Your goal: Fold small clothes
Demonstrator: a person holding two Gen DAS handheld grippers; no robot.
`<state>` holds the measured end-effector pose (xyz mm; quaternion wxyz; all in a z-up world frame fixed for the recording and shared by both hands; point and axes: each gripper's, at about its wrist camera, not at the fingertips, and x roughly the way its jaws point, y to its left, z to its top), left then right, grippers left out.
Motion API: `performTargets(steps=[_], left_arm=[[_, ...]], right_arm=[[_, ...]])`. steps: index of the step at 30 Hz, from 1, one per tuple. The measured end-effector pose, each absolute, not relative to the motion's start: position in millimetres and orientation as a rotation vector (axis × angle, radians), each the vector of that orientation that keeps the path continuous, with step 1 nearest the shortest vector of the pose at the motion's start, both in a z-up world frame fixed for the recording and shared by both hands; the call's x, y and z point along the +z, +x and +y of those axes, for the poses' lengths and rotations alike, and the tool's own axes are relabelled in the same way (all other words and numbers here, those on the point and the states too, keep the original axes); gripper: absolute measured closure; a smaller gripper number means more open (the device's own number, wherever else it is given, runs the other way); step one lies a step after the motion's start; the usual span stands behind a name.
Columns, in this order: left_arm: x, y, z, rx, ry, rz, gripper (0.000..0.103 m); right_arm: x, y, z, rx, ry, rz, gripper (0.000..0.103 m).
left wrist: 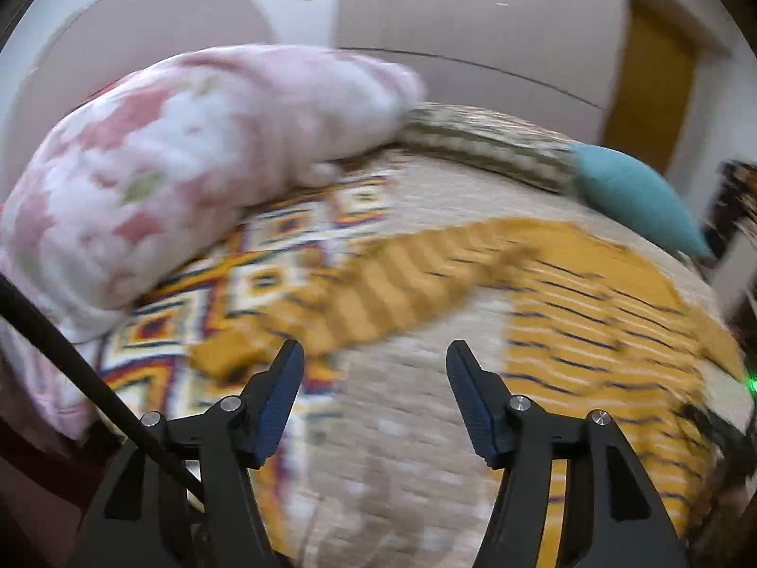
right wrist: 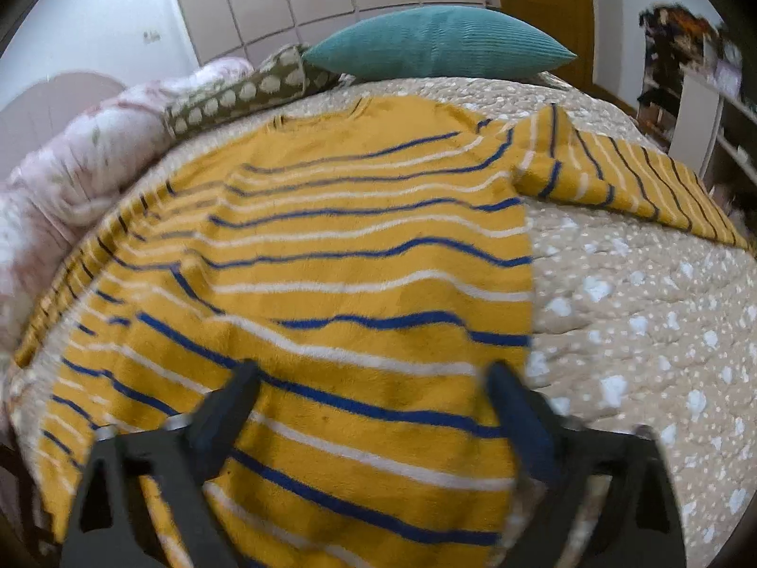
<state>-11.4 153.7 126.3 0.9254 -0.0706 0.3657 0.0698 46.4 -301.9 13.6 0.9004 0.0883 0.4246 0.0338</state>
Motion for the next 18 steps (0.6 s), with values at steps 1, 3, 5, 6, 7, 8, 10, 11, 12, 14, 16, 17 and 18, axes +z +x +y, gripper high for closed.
performTargets(steps=[1,3,5,6,7,8,10,11,12,14,16,17,18], left_arm=[[125.5,-12.5,135.2,0.103,-0.139,0.755,0.042],[121.9,-13.3,106.0,0.044,-0.13,0.765,0.042],[115.3,-10.9,84.1,0.005,-0.117,0.779,0.042],[111.3,-10.7,70.9,-0.015,-0.103,0.788,0.042],[104.5,-9.1,58.3,-0.032,-0.086,0.805,0.042],[99.1,-7.5,50.4,-0.04,-0.075,0.821,0.042],[86.0,-4.9,33.8,-0.063,-0.072,0.866,0.042],[81.5,-4.5,29.8,-0.068,-0.076,0.878,0.042],[76.6,-3.9,25.5,-0.073,-0.082,0.893,0.042],[69.7,-0.8,21.4,-0.072,-0.096,0.919,0.042],[66.4,3.4,18.5,-0.062,-0.113,0.934,0.042],[67.1,2.8,17.9,-0.06,-0.12,0.936,0.042],[68.8,3.1,17.1,-0.058,-0.129,0.935,0.042]], right_arm=[[17.8,43.8,-311.4,0.072,0.209,0.871,0.028],[26.4,35.4,-346.4,0.027,0.28,0.853,0.028],[32.6,23.3,-394.0,-0.06,0.343,0.809,0.028],[34.5,19.5,-415.8,-0.109,0.365,0.79,0.028],[35.5,16.0,-438.6,-0.167,0.386,0.776,0.028],[35.3,11.3,-469.2,-0.238,0.422,0.764,0.028],[31.3,2.4,-528.4,-0.35,0.527,0.752,0.028],[26.7,-3.3,-560.3,-0.395,0.606,0.745,0.03],[20.4,-8.5,-592.0,-0.41,0.701,0.731,0.034],[13.6,-10.5,-627.9,-0.388,0.828,0.699,0.046],[13.5,-3.2,-644.7,-0.39,0.868,0.687,0.046],[13.4,5.2,-650.6,-0.404,0.872,0.696,0.045],[11.7,13.9,-657.1,-0.417,0.879,0.71,0.043]])
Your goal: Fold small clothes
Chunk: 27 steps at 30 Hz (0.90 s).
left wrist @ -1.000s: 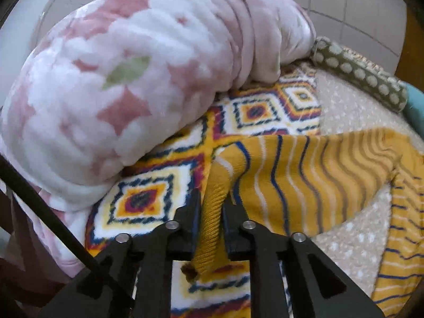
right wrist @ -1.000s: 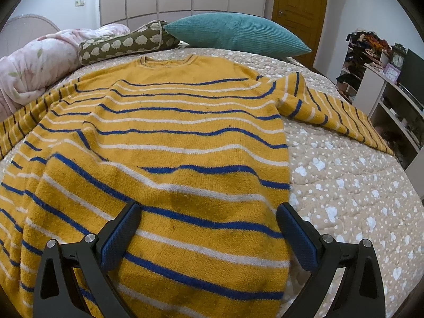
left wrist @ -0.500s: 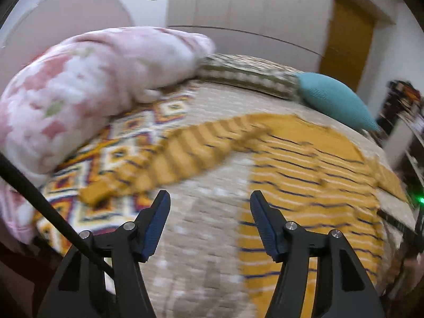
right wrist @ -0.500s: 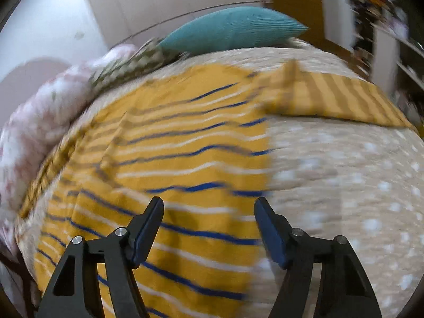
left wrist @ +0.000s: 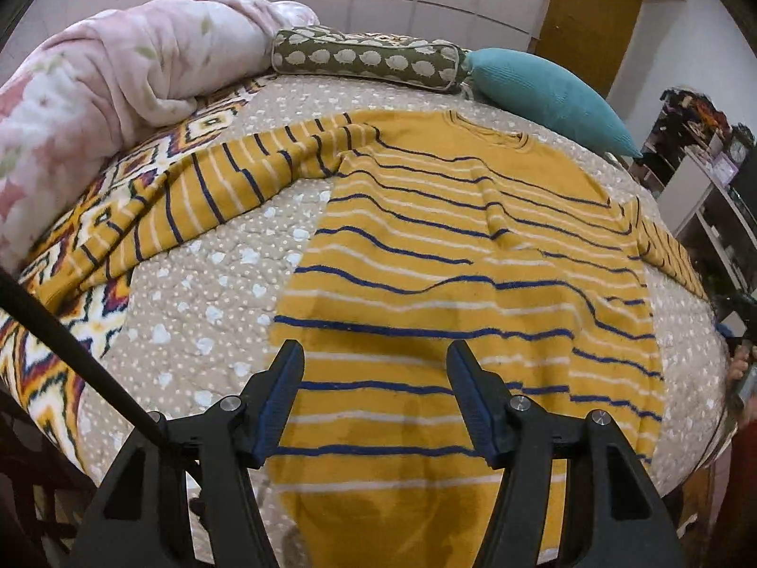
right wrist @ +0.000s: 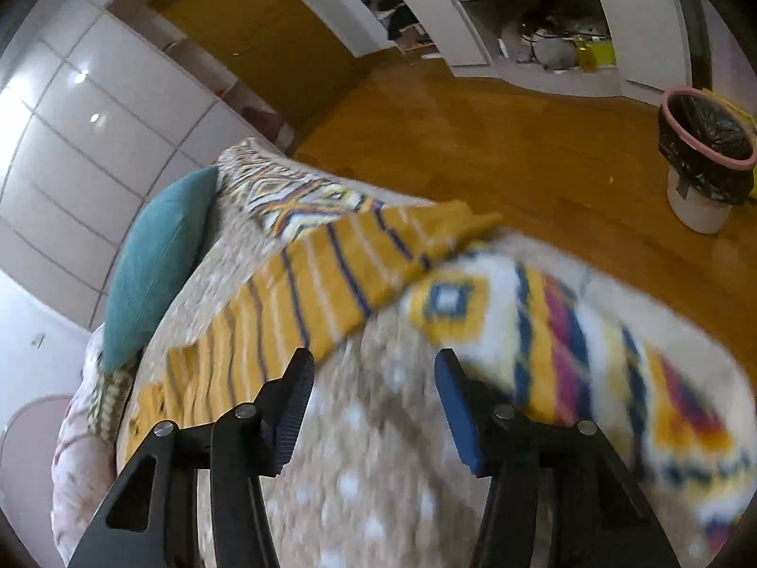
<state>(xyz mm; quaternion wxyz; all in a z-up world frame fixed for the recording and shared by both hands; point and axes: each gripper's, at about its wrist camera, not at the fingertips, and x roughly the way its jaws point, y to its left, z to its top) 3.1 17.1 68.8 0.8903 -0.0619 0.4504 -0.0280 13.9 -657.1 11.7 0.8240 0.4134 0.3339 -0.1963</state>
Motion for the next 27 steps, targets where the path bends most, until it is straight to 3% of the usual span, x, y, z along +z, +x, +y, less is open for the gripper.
performTargets(steps=[9,10,11,13,21,27], left_arm=[[90.5,-5.5,7.3,-0.046,-0.1,0.888,0.042],[90.7,-5.1,7.5,-0.041,-0.101,0.889,0.042],[90.5,-4.5,8.1,-0.039,-0.104,0.892,0.042],[89.2,-2.9,9.5,-0.039,-0.112,0.896,0.042],[86.4,-4.7,13.5,-0.062,-0.124,0.883,0.042],[85.0,-15.7,27.2,-0.065,-0.13,0.856,0.042]], right_arm=[[-23.0,50.1,-720.2,-0.445,1.244,0.614,0.034],[-24.2,48.7,-722.9,-0.432,1.272,0.591,0.046],[-25.3,46.6,-726.9,-0.405,1.304,0.563,0.071],[-23.6,44.5,-734.0,-0.37,1.33,0.533,0.096],[24.0,23.5,-742.2,-0.531,1.152,0.501,0.097],[101.9,73.8,-652.9,-0.493,0.75,0.552,0.097]])
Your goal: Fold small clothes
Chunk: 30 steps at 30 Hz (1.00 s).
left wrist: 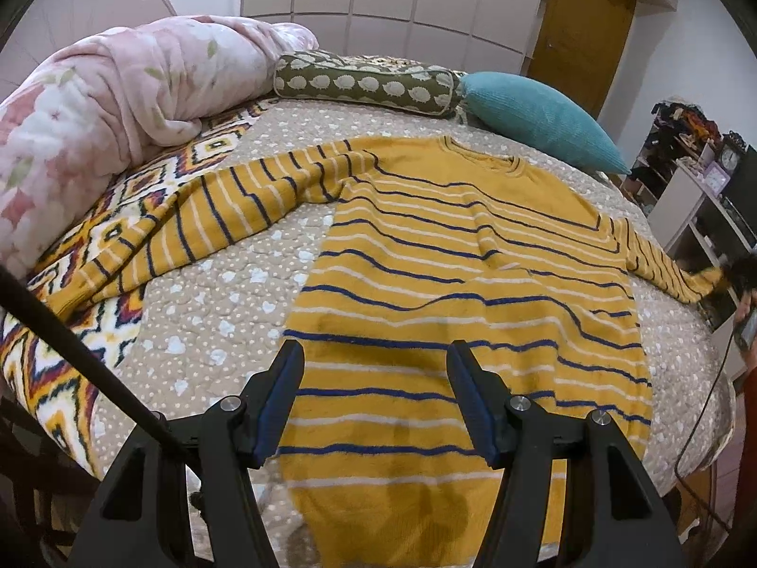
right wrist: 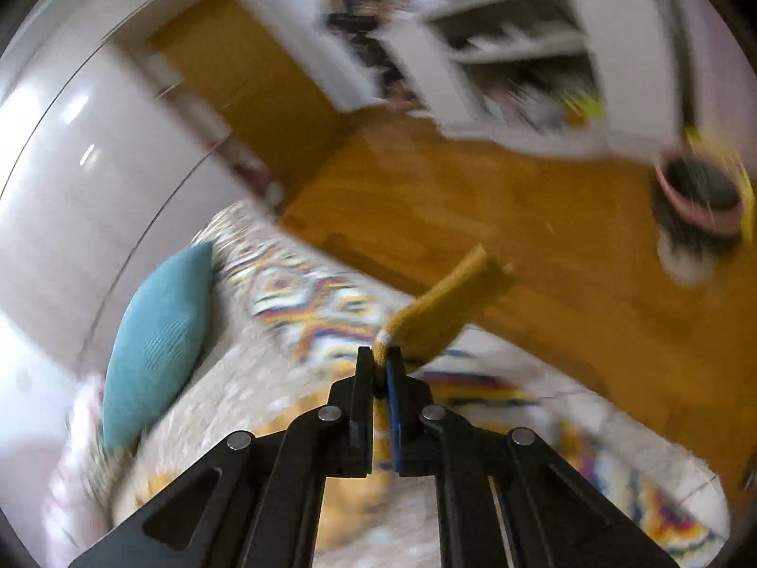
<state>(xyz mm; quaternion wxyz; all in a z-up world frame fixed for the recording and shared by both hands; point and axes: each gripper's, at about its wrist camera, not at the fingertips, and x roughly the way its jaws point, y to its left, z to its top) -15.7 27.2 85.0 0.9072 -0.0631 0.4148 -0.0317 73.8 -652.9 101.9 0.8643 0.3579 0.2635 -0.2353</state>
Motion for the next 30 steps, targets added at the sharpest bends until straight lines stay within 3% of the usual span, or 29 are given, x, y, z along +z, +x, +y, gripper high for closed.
performTargets(steps=[5,10,15,21,23,30], left_arm=[[81.8,-25.1,49.1,-0.054,-0.164,0.844,0.042],[79.5,-42.2,81.4,-0.033,-0.193,0.813,0.042],[77.1,-56.8,106.7,0.005,-0.17,0.777,0.041],[65.2,-68.7,136.6,0.028,-0.192,0.774,0.041],[60.8,-70.6,143.7,0.027,-0.211,0.777,0.041],[53.9,-69.9,147.0,0.016,-0.251,0.782,0.041]], right_arm=[[155.9,132.6,-517.3,-0.216,0.522,0.576,0.097],[158.4,184.5,-365.9,0.024,0.351,0.664,0.097],[112.2,226.4,-213.5,0.159,0.137,0.783,0.097],[37.6,243.5,-96.3,0.149,-0.221,0.89,0.096],[23.6,235.9,-65.4,0.104,-0.419,0.864,0.091],[-4.7,182.6,22.4,0.205,-0.9,0.682,0.088]])
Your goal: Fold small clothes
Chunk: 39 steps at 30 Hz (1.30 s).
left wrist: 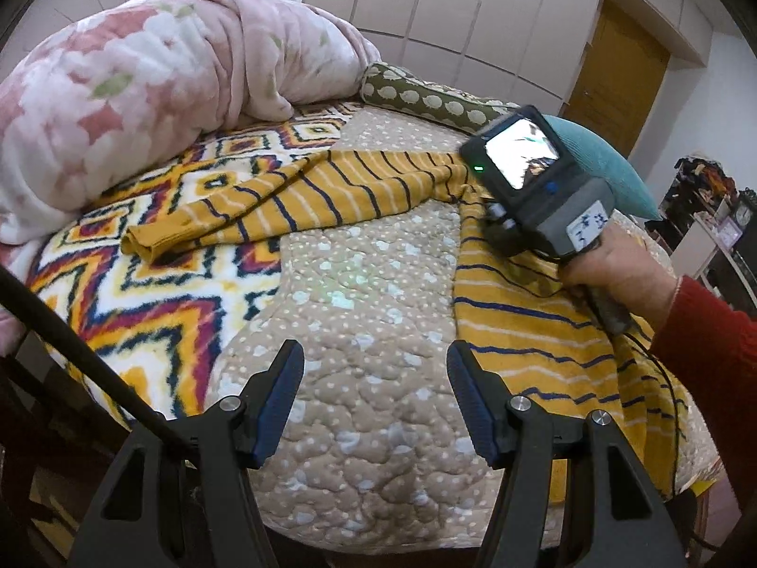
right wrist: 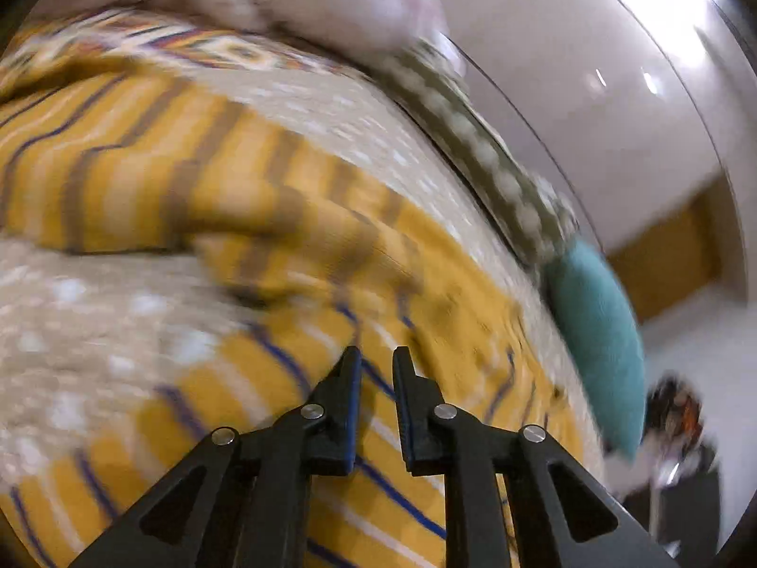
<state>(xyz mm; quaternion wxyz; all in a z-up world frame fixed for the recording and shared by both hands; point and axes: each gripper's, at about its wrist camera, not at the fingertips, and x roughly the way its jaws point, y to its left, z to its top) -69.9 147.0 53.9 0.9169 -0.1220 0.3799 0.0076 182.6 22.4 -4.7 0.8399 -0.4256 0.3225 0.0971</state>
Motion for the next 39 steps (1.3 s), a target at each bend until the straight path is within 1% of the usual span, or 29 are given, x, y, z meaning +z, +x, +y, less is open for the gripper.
performTargets(steps=[3,4,5,6,8,10,11,13,15,20,25,28,29,30,31,32,33,34,39], left_arm=[[55.2,-69.6,142.8,0.013,-0.237,0.785,0.041],[55.6,-68.9,142.3,0.016,-0.232,0.784,0.041],[56.5,-69.3,141.8,0.016,-0.227,0.782,0.041],[57.3,-69.9,141.4,0.015,-0.227,0.781,0.039],[58.0,-69.9,141.4,0.014,-0.231,0.78,0.035],[57.2,-68.1,140.4,0.009,-0.242,0.786,0.035],[56.2,-66.6,139.3,0.002,-0.248,0.795,0.035],[54.2,-62.7,135.8,-0.016,-0.266,0.814,0.035],[53.1,-59.7,131.3,-0.033,-0.28,0.824,0.035],[40.6,-45.3,114.2,-0.089,-0.3,0.892,0.035],[27.8,-33.9,95.1,-0.167,-0.342,0.957,0.035],[22.6,-29.3,80.8,-0.182,-0.347,0.979,0.035],[20.3,-27.7,75.6,-0.181,-0.346,0.993,0.046],[18.7,-26.3,71.5,-0.178,-0.337,1.009,0.074],[16.2,-23.3,63.4,-0.162,-0.301,1.043,0.087],[16.4,-20.8,58.8,-0.153,-0.284,1.061,0.093],[19.7,-21.5,56.2,-0.147,-0.287,1.06,0.095],[27.3,-24.6,53.5,-0.147,-0.285,1.052,0.095],[61.2,-57.3,57.3,-0.147,-0.237,0.976,0.096]], right_arm=[[8.6,175.3,17.8,0.263,-0.815,0.704,0.088],[17.2,174.9,9.4,0.285,-0.758,0.729,0.083],[30.8,172.5,-5.7,0.302,-0.675,0.755,0.075],[38.5,172.2,-9.3,0.312,-0.606,0.763,0.071],[69.1,160.3,-51.3,0.336,-0.418,0.776,0.052],[88.7,148.1,-98.7,0.326,-0.272,0.78,0.042],[96.5,137.1,-128.9,0.312,-0.21,0.78,0.038],[103.9,113.1,-178.6,0.269,-0.131,0.791,0.036],[103.4,99.6,-231.0,0.191,-0.067,0.829,0.036],[80.0,44.1,-330.2,0.089,0.104,0.925,0.034],[36.6,-11.7,-358.6,0.183,0.314,1.015,0.034],[8.0,-34.8,-337.4,0.244,0.379,1.047,0.033],[6.1,-45.5,-327.8,0.218,0.336,1.011,0.033],[6.2,-51.4,-319.1,0.199,0.291,0.985,0.035],[6.2,-54.4,-309.9,0.199,0.259,0.973,0.055],[5.9,-56.0,-303.7,0.232,0.273,0.973,0.082],[6.1,-55.9,-302.5,0.271,0.31,0.978,0.089],[7.5,-56.1,-303.7,0.29,0.329,0.975,0.092],[29.0,-81.6,-345.1,0.263,0.374,0.953,0.095]])
